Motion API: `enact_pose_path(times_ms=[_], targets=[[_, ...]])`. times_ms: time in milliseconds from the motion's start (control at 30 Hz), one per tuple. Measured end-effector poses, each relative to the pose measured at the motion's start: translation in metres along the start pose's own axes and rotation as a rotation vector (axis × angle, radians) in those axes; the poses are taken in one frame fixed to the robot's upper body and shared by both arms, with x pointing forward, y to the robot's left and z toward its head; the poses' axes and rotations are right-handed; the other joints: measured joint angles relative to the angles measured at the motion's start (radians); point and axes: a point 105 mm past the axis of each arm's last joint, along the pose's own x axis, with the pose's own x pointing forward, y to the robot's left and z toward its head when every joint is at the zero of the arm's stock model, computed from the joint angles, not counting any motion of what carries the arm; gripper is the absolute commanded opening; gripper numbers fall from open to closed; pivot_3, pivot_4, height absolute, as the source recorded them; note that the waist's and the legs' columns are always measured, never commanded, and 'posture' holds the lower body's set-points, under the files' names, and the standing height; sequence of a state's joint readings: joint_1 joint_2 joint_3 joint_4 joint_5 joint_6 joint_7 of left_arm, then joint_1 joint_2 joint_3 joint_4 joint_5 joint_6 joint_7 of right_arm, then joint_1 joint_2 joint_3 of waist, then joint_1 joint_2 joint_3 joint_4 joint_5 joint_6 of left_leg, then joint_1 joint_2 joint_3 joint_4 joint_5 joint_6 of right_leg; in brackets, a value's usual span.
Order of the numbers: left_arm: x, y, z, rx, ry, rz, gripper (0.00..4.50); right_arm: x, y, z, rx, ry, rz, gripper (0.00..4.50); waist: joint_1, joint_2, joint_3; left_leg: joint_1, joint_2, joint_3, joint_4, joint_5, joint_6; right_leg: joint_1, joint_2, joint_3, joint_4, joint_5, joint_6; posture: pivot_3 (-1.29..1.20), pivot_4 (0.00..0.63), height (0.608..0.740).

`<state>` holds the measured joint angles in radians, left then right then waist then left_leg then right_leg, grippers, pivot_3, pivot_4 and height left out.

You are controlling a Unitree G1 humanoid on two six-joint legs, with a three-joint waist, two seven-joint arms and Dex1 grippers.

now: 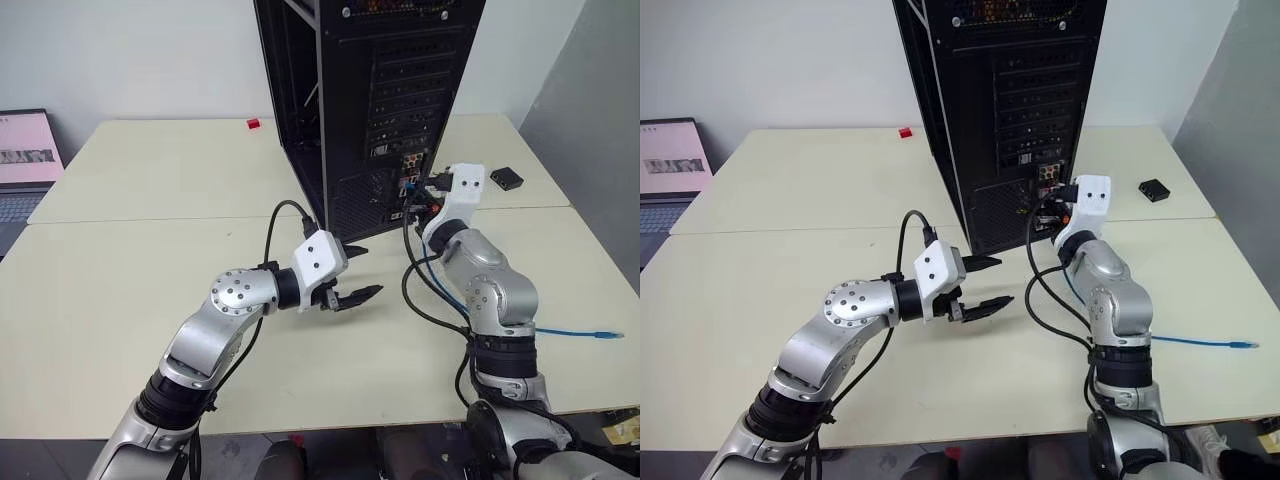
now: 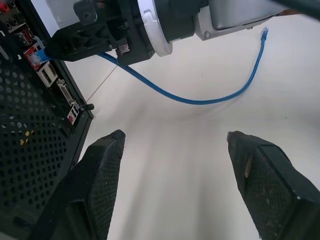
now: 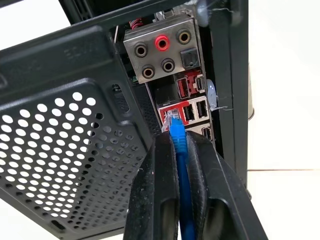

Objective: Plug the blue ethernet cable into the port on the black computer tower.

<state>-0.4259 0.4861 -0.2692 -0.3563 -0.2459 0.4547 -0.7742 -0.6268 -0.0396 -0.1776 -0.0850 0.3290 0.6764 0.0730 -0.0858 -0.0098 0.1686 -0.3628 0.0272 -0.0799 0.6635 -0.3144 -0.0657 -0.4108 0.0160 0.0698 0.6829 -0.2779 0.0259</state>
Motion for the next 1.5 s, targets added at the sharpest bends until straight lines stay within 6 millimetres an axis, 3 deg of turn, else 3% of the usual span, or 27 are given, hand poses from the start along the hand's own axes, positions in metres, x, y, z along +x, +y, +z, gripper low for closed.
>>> enact_pose_path(times_ms=[433, 633, 1067, 1500], targets=[[0.0, 0.0, 0.0, 0.0, 0.0, 0.0, 3.48, 0.003, -0.005, -0.001, 0.033, 0.002, -0.008, 0.0, -0.001, 0.0, 0.0, 0.001, 0.0, 0.0, 0.001, 0.0, 0.0, 0.001, 0.0, 0.001, 0.001, 0.0, 0.0, 0.0, 0.15, 0.74], [0.0, 0.0, 0.0, 0.0, 0.001, 0.0, 3.48, 0.003, -0.008, 0.0, -0.039, 0.013, -0.024, 0.0, 0.001, 0.0, 0.0, 0.002, 0.0, 0.0, 0.001, 0.0, 0.0, 0.002, 0.0, 0.0, 0.001, 0.0, 0.001, 0.0, 0.15, 0.74], [0.0, 0.0, 0.0, 0.002, 0.002, 0.0, 3.48, 0.008, 0.001, -0.001, -0.225, 0.03, -0.032, 0.0, -0.002, 0.0, 0.0, 0.002, 0.0, 0.0, 0.001, 0.0, 0.0, 0.002, 0.0, 0.001, 0.001, 0.0, 0.001, 0.0, 0.15, 0.74], [0.0, 0.0, 0.0, 0.005, 0.002, 0.001, 3.48, 0.018, 0.008, -0.004, -0.219, 0.039, -0.014, 0.0, -0.008, 0.0, 0.0, 0.003, 0.0, 0.002, 0.001, 0.0, 0.0, 0.001, 0.001, 0.002, 0.001, 0.0, 0.0, 0.0, 0.15, 0.74]])
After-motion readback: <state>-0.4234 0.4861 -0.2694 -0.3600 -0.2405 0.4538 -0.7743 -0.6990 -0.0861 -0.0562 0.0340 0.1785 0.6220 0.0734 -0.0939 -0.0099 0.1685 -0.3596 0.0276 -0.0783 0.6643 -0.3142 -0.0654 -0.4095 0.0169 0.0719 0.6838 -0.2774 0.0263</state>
